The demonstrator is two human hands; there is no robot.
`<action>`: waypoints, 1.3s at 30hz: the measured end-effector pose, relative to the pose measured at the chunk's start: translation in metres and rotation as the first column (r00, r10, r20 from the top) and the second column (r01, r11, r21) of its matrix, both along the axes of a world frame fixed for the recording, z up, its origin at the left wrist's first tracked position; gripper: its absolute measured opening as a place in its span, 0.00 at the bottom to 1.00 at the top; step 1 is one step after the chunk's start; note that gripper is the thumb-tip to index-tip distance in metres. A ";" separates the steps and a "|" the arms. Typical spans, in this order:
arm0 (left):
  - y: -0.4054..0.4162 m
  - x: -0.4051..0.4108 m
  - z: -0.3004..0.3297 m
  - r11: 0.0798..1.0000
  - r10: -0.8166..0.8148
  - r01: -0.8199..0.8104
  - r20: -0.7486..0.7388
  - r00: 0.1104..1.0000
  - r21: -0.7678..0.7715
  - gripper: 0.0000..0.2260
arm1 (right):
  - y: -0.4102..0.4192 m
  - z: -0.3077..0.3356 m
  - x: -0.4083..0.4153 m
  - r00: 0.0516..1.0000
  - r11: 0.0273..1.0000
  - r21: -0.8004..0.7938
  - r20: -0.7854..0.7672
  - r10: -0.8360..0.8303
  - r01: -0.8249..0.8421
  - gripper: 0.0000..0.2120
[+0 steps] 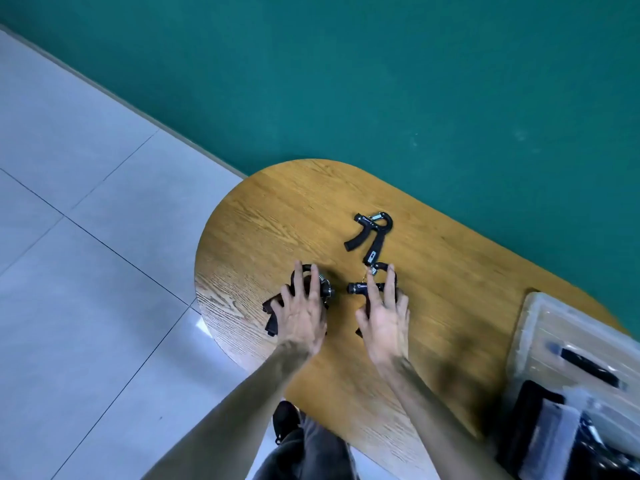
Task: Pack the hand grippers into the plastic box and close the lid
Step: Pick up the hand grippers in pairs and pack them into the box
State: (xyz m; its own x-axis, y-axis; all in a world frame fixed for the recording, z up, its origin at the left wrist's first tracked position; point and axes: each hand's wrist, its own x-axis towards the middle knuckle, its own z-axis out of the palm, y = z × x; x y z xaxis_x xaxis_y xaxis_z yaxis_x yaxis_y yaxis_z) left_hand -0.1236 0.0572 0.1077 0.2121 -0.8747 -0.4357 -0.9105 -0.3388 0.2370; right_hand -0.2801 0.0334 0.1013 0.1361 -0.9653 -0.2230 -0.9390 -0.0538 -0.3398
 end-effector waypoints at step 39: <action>0.112 -0.420 0.096 0.890 -0.405 0.408 0.062 0.912 -0.204 0.35 | 0.179 0.088 -0.394 0.883 0.873 -0.134 0.062 -0.466 0.470 0.35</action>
